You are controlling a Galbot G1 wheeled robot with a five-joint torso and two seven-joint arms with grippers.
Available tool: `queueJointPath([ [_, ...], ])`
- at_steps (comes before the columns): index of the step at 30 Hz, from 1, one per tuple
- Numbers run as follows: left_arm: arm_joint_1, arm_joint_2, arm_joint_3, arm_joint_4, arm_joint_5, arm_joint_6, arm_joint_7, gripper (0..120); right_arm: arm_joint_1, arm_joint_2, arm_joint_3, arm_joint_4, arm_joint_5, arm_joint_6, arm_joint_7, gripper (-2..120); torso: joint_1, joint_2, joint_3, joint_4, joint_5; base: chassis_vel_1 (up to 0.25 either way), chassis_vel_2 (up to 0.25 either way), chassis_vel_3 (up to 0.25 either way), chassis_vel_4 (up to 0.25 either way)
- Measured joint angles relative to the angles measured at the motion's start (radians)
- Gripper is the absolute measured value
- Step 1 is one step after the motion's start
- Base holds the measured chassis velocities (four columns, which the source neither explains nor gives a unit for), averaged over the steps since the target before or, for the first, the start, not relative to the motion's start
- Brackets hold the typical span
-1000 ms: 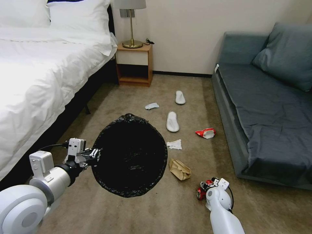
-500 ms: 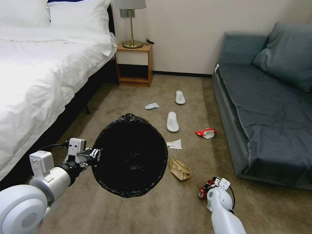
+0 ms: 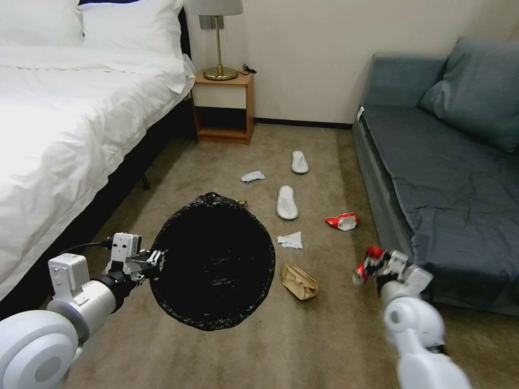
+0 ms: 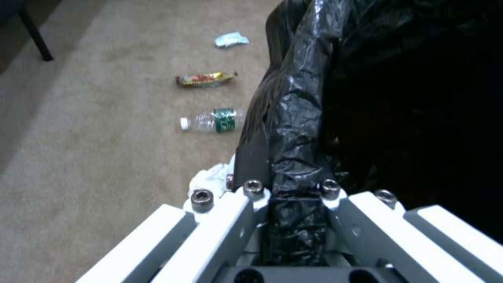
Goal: Pick up the trash bin, then pick up the garbage on the floor and place it into the trash bin.
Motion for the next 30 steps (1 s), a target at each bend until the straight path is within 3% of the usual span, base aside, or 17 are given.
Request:
queueJointPath([
  [2,0.023,0.001,0.003,-0.005,0.013,0.0,-0.003,3,-0.036,-0.091,0.047,0.113,0.042,0.009,-0.076,26,0.0,0.0,0.0,-0.0001,0.0008,0.0,0.0,0.0,0.0],
  [3,0.023,0.001,0.003,-0.005,0.013,0.0,-0.003,3,-0.036,-0.091,0.047,0.113,0.042,0.009,-0.076,26,0.0,0.0,0.0,-0.0001,0.0008,0.0,0.0,0.0,0.0],
  [4,0.037,0.002,0.003,-0.006,0.016,0.0,-0.012,3,-0.06,-0.143,0.066,0.161,0.048,0.059,-0.128,26,0.0,0.0,0.0,-0.0001,0.0003,0.0,0.0,0.0,0.0],
  [5,0.037,0.002,0.003,-0.006,0.016,0.0,-0.012,3,-0.06,-0.143,0.066,0.161,0.048,0.059,-0.128,26,0.0,0.0,0.0,-0.0001,0.0003,0.0,0.0,0.0,0.0],
  [7,0.053,0.016,0.003,-0.006,0.009,0.0,-0.016,3,-0.083,-0.209,0.078,0.224,0.061,0.122,-0.223,26,0.0,0.0,0.0,0.0,0.0005,0.0,0.0,0.0,0.0],
  [13,0.031,0.058,0.012,0.014,-0.038,0.0,-0.032,3,-0.012,-0.312,0.025,0.234,0.057,0.161,-0.347,26,0.0,0.0,0.0,0.0003,0.0005,0.0,0.0,0.0,0.0],
  [16,0.024,0.074,0.019,0.019,-0.044,0.0,-0.037,3,0.019,-0.327,0.008,0.221,0.053,0.16,-0.384,26,0.0,0.0,0.0,0.0001,0.0008,0.0,0.0,0.0,0.0],
  [18,0.017,0.113,0.042,0.023,-0.066,0.0,-0.06,3,0.107,-0.367,-0.058,0.196,0.053,0.162,-0.452,26,0.0,0.0,0.0,0.0,0.0006,0.0,0.0,0.0,0.0],
  [19,0.017,0.113,0.042,0.023,-0.066,0.0,-0.06,3,0.107,-0.367,-0.058,0.196,0.053,0.162,-0.452,26,0.0,0.0,0.0,0.0,0.0006,0.0,0.0,0.0,0.0],
  [22,0.015,0.131,0.07,0.023,-0.095,0.0,-0.09,3,0.162,-0.393,-0.117,0.179,0.054,0.173,-0.471,26,0.0,0.0,0.0,0.0001,0.0007,0.0,0.0,0.0,0.0],
  [24,0.002,0.146,0.124,0.025,-0.133,0.0,-0.133,3,0.235,-0.426,-0.206,0.163,0.058,0.176,-0.482,26,0.0,0.0,0.0,0.0002,0.0006,0.0,0.0,0.0,0.0],
  [25,0.002,0.146,0.124,0.025,-0.133,0.0,-0.133,3,0.235,-0.426,-0.206,0.163,0.058,0.176,-0.482,26,0.0,0.0,0.0,0.0002,0.0006,0.0,0.0,0.0,0.0],
  [26,-0.014,0.151,0.161,0.027,-0.151,0.0,-0.157,3,0.276,-0.441,-0.263,0.161,0.066,0.176,-0.481,26,0.0,0.0,0.0,0.0001,0.0005,0.0,0.0,0.0,0.0],
  [27,-0.014,0.151,0.161,0.027,-0.151,0.0,-0.157,3,0.276,-0.441,-0.263,0.161,0.066,0.176,-0.481,26,0.0,0.0,0.0,0.0001,0.0005,0.0,0.0,0.0,0.0],
  [29,-0.053,0.164,0.236,0.036,-0.178,0.0,-0.201,3,0.352,-0.474,-0.414,0.151,0.086,0.187,-0.442,26,0.0,0.0,0.0,0.0,0.0006,0.0,0.0,0.0,0.0],
  [30,-0.053,0.164,0.236,0.036,-0.178,0.0,-0.201,3,0.352,-0.474,-0.414,0.151,0.086,0.187,-0.442,26,0.0,0.0,0.0,0.0,0.0006,0.0,0.0,0.0,0.0],
])
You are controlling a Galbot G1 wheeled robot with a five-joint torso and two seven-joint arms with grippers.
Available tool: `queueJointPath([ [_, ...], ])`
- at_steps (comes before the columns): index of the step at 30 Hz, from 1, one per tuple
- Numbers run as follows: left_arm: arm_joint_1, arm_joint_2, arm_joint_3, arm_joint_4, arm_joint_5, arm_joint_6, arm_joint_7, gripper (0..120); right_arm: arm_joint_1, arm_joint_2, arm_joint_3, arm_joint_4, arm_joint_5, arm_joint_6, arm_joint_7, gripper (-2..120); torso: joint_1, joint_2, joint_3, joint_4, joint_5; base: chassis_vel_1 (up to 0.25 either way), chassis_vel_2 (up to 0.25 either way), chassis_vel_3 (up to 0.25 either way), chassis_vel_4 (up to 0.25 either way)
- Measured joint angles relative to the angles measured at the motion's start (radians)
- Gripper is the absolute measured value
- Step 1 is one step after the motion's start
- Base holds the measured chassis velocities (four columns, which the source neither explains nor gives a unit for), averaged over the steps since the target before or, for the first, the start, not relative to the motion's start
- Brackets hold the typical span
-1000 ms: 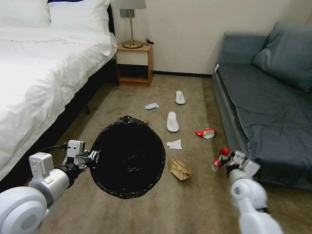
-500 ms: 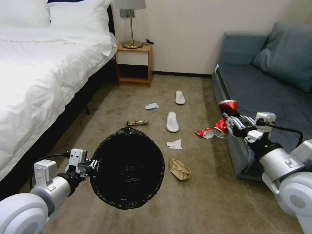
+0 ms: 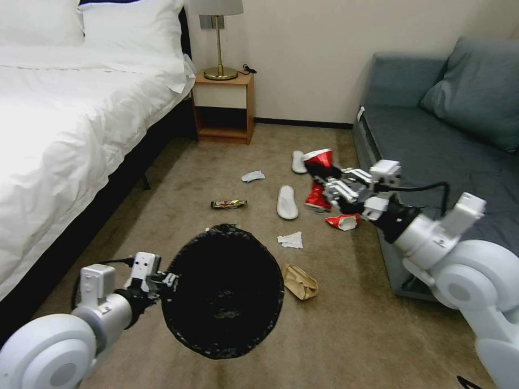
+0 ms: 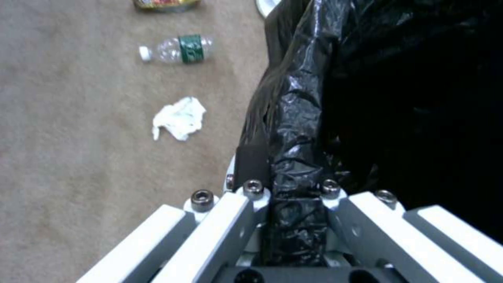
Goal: Pick up the trash bin, then pick up the garbage on the floor and place it into the trash bin.
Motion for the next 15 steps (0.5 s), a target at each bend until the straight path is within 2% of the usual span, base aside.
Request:
queueJointPath([
  [2,-0.019,0.003,0.03,0.009,-0.004,0.0,-0.02,3,0.047,-0.014,-0.088,-0.007,0.007,0.011,0.021,26,0.0,0.0,0.0,-0.0001,-0.0001,0.0,0.0,0.0,0.0],
  [3,-0.019,0.003,0.03,0.009,-0.004,0.0,-0.02,3,0.047,-0.014,-0.088,-0.007,0.007,0.011,0.021,26,0.0,0.0,0.0,-0.0001,-0.0001,0.0,0.0,0.0,0.0],
  [5,-0.031,0.003,0.054,0.019,-0.006,0.0,-0.032,3,0.131,-0.017,-0.194,-0.011,0.026,0.015,0.037,26,0.0,0.0,0.0,0.0001,-0.0002,0.0,0.0,0.0,0.0],
  [15,-0.053,-0.021,0.051,0.044,-0.032,0.0,-0.042,3,0.273,0.055,-0.4,-0.047,0.048,0.025,0.047,26,0.0,0.0,0.0,0.0,-0.0002,0.0,0.0,0.0,0.0],
])
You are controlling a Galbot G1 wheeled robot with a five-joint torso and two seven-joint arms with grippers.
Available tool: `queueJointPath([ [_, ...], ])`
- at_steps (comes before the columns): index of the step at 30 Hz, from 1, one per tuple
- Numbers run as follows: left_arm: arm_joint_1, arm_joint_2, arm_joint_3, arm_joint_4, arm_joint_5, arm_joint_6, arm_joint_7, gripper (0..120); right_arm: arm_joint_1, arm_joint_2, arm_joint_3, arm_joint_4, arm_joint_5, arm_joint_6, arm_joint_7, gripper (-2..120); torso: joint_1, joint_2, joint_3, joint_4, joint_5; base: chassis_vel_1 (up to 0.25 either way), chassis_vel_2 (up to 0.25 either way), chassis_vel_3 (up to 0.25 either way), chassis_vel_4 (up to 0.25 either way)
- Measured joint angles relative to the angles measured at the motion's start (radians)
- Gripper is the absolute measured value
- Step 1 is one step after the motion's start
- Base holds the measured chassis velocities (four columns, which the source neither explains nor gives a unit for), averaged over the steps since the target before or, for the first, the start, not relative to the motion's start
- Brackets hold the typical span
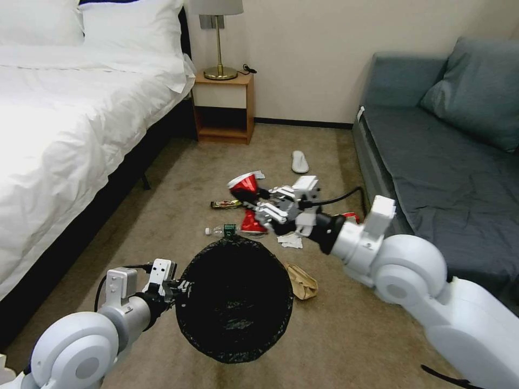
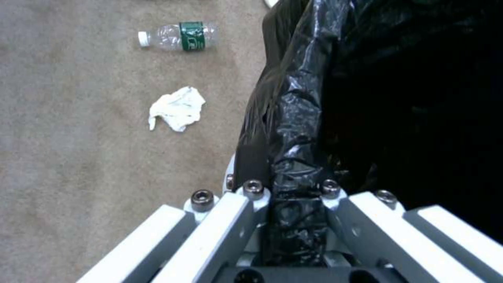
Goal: Pick up the trash bin, then pick up the garbage on the floor and place it into the trash bin.
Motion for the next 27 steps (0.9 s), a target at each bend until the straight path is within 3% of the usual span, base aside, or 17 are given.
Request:
queueJointPath([
  [9,-0.016,-0.031,-0.005,0.011,-0.009,0.0,-0.003,3,0.053,-0.009,-0.098,0.034,0.036,-0.053,0.035,28,0.0,0.0,0.0,-0.0001,0.0,0.0,0.0,0.0,0.0],
  [12,-0.02,-0.036,-0.013,0.014,-0.011,0.0,-0.003,3,0.061,-0.017,-0.11,0.038,0.04,-0.06,0.037,38,0.0,0.0,0.0,0.0,0.0002,0.0,0.0,0.0,0.0],
  [13,-0.022,-0.039,-0.018,0.014,-0.015,0.0,-0.003,3,0.061,-0.021,-0.112,0.043,0.045,-0.067,0.037,47,0.0,0.0,0.0,-0.0001,0.0001,0.0,0.0,0.0,0.0],
  [17,-0.022,-0.042,-0.022,0.014,-0.019,0.0,-0.003,3,0.061,-0.023,-0.112,0.047,0.048,-0.07,0.037,54,0.0,0.0,0.0,-0.0001,0.0002,0.0,0.0,0.0,0.0],
  [18,-0.024,-0.044,-0.023,0.014,-0.022,0.0,-0.003,3,0.062,-0.023,-0.112,0.05,0.049,-0.071,0.036,64,0.0,0.0,0.0,-0.0001,0.0002,0.0,0.0,0.0,0.0],
  [22,-0.029,-0.05,-0.026,0.016,-0.026,0.0,-0.004,3,0.063,-0.021,-0.112,0.054,0.048,-0.064,0.043,73,0.0,0.0,0.0,0.0,0.0002,0.0,0.0,0.0,0.0],
  [23,-0.031,-0.052,-0.027,0.016,-0.028,0.0,-0.004,3,0.063,-0.02,-0.113,0.059,0.048,-0.056,0.06,82,0.0,0.0,0.0,0.0,0.0002,0.0,0.0,0.0,0.0],
  [25,-0.031,-0.052,-0.029,0.016,-0.029,0.0,-0.004,3,0.062,-0.02,-0.113,0.062,0.048,-0.053,0.068,85,0.0,0.0,0.0,-0.0001,0.0002,0.0,0.0,0.0,0.0],
  [27,-0.031,-0.052,-0.041,0.014,-0.034,0.0,-0.004,3,0.061,-0.023,-0.111,0.071,0.048,-0.052,0.073,96,0.0,0.0,0.0,0.0,0.0002,0.0,0.0,0.0,0.0],
])
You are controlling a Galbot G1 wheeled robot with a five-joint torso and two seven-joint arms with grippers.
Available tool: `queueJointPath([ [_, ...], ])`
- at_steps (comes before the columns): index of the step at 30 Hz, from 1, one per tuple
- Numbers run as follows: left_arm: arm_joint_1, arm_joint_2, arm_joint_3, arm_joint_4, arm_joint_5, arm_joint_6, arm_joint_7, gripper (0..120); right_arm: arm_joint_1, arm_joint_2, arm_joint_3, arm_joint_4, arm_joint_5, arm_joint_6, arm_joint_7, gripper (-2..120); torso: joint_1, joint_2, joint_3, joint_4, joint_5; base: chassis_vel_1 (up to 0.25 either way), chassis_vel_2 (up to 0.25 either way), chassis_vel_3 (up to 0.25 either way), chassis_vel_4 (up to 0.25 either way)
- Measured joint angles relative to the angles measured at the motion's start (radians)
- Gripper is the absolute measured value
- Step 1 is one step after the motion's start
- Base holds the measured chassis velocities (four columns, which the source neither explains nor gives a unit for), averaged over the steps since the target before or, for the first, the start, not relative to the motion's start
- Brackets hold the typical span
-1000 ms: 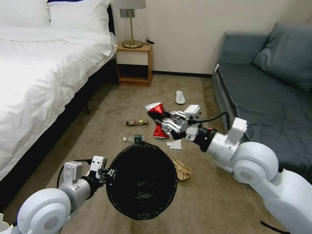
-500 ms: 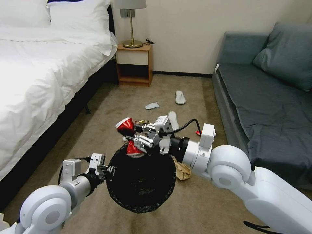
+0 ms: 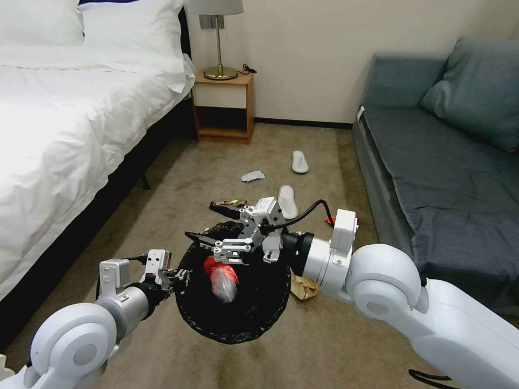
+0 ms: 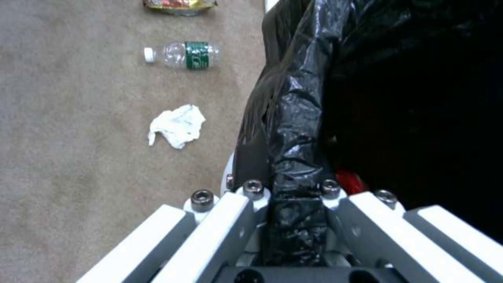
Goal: Pick up the trash bin, then pick up the garbage on the floor and place it into the trash bin.
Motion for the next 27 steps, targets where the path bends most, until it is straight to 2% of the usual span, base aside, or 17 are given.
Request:
queueJointPath([
  [1,0.0,0.0,0.0,0.0,0.0,0.0,0.0,3,0.0,0.0,0.0,0.0,0.0,0.0,0.0,96,0.0,0.0,0.0,0.0,0.0,0.0,0.0,0.0,0.0],
  [3,0.001,0.002,-0.019,-0.003,-0.009,0.0,0.001,3,0.003,-0.002,0.005,0.007,0.001,0.0,0.008,105,0.0,0.0,0.0,0.0,0.0,0.0,0.0,0.0,0.0],
  [5,0.0,0.003,-0.026,-0.002,-0.01,0.0,0.002,3,0.006,-0.002,0.007,0.009,0.005,0.0,0.02,107,0.0,0.0,0.0,0.0,0.0,0.0,0.0,0.0,0.0],
  [7,-0.001,0.002,-0.042,-0.001,-0.011,0.0,0.006,3,0.022,0.012,0.019,0.013,0.023,0.002,0.057,111,0.0,0.0,0.0,-0.0001,0.0,0.0,0.0,0.0,0.0],
  [12,0.003,-0.003,-0.06,0.0,-0.008,0.0,0.013,3,0.069,0.045,0.093,0.008,0.086,0.0,0.106,114,0.0,0.0,0.0,0.0001,-0.0001,0.0,0.0,0.0,0.0],
  [13,0.003,-0.003,-0.06,0.0,-0.008,0.0,0.013,3,0.069,0.045,0.093,0.008,0.086,0.0,0.106,114,0.0,0.0,0.0,0.0001,-0.0001,0.0,0.0,0.0,0.0],
  [15,0.007,-0.009,-0.077,0.002,-0.001,0.0,0.019,3,0.112,0.059,0.184,-0.014,0.145,-0.021,0.156,114,0.0,0.0,0.0,0.0001,0.0,0.0,0.0,0.0,0.0],
  [19,0.01,-0.025,-0.096,0.004,0.004,0.0,0.025,3,0.124,0.055,0.284,-0.076,0.15,-0.066,0.203,112,0.0,0.0,0.0,0.0001,0.0,0.0,0.0,0.0,0.0],
  [27,0.021,-0.035,-0.134,0.005,0.032,0.0,0.063,3,0.062,0.021,0.449,-0.232,0.103,-0.128,0.194,101,0.0,0.0,0.0,-0.0001,0.0002,0.0,0.0,0.0,0.0],
])
